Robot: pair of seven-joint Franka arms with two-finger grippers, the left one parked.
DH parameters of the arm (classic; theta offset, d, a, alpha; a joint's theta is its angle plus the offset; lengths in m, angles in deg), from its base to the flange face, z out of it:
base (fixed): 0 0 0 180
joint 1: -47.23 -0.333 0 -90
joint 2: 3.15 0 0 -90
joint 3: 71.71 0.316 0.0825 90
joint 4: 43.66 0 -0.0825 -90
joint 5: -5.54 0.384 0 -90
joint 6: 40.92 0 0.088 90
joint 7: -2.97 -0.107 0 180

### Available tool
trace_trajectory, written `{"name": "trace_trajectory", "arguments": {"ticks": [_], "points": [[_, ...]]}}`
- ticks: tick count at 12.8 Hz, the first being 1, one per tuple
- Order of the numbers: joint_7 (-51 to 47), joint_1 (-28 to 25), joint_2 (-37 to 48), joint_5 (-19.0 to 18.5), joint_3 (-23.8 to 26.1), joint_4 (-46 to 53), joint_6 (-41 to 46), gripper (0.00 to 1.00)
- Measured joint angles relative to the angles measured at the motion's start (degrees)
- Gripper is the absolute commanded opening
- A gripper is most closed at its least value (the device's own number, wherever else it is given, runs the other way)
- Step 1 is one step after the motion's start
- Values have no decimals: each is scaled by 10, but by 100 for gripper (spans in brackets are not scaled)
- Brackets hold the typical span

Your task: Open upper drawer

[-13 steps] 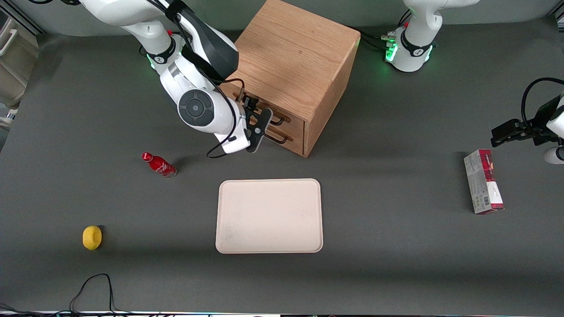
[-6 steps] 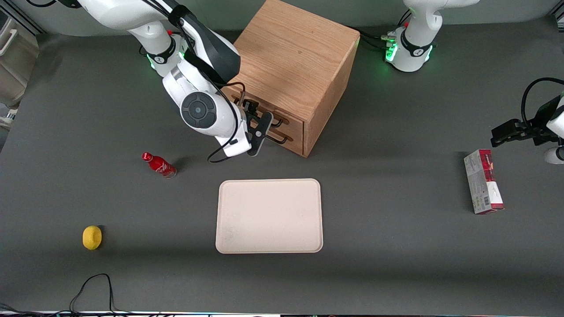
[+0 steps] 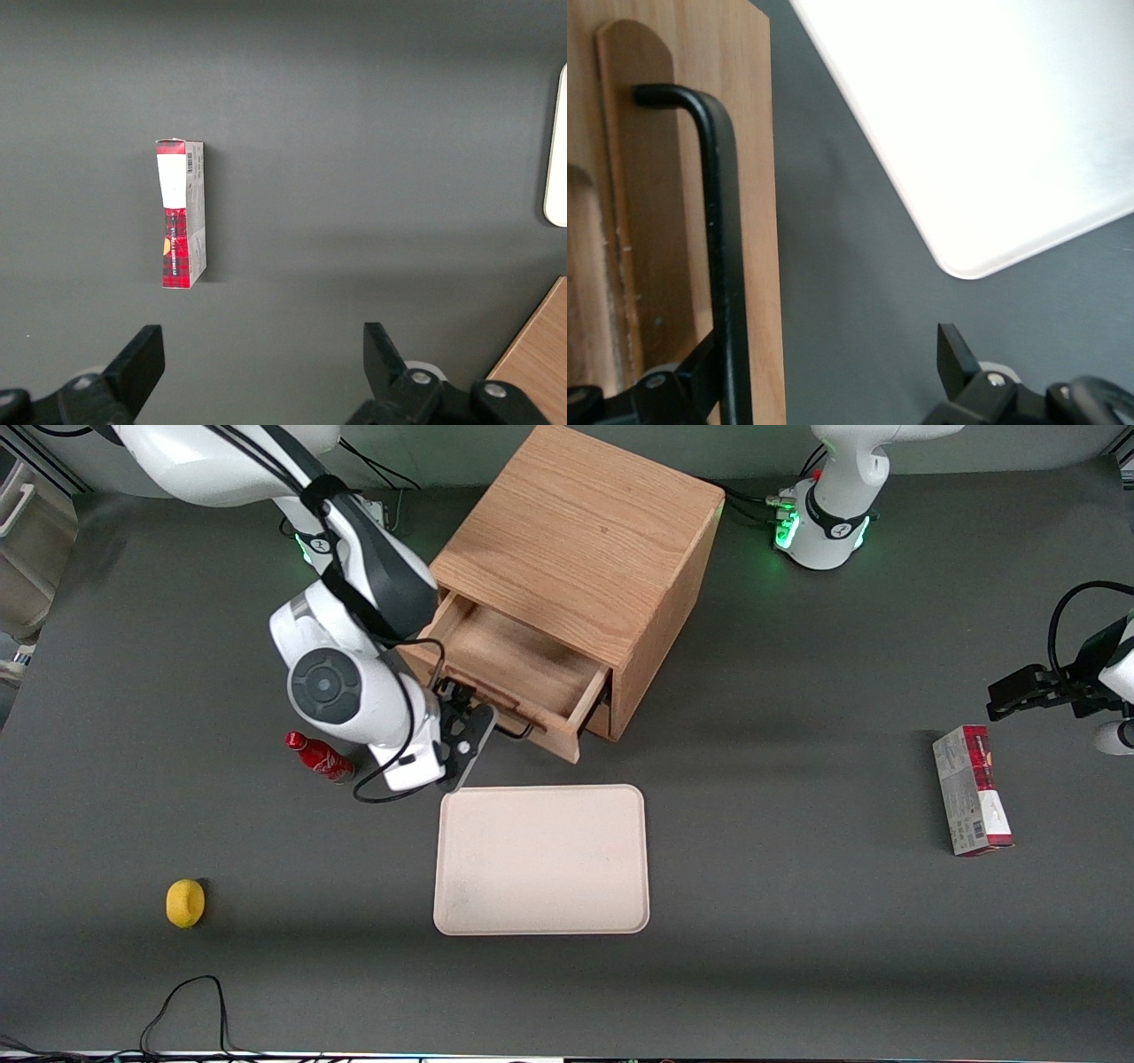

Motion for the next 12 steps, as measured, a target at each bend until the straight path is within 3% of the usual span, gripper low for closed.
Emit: {"name": "trace_trajectory", "arguments": {"ticks": [6,10,12], "points": [[49,0,-28,-1,-65,55,-13,100],[50,0,-49,-6,-79,95,-22,100],[50,0,-48,-43,-83,122,-22,100]]}}
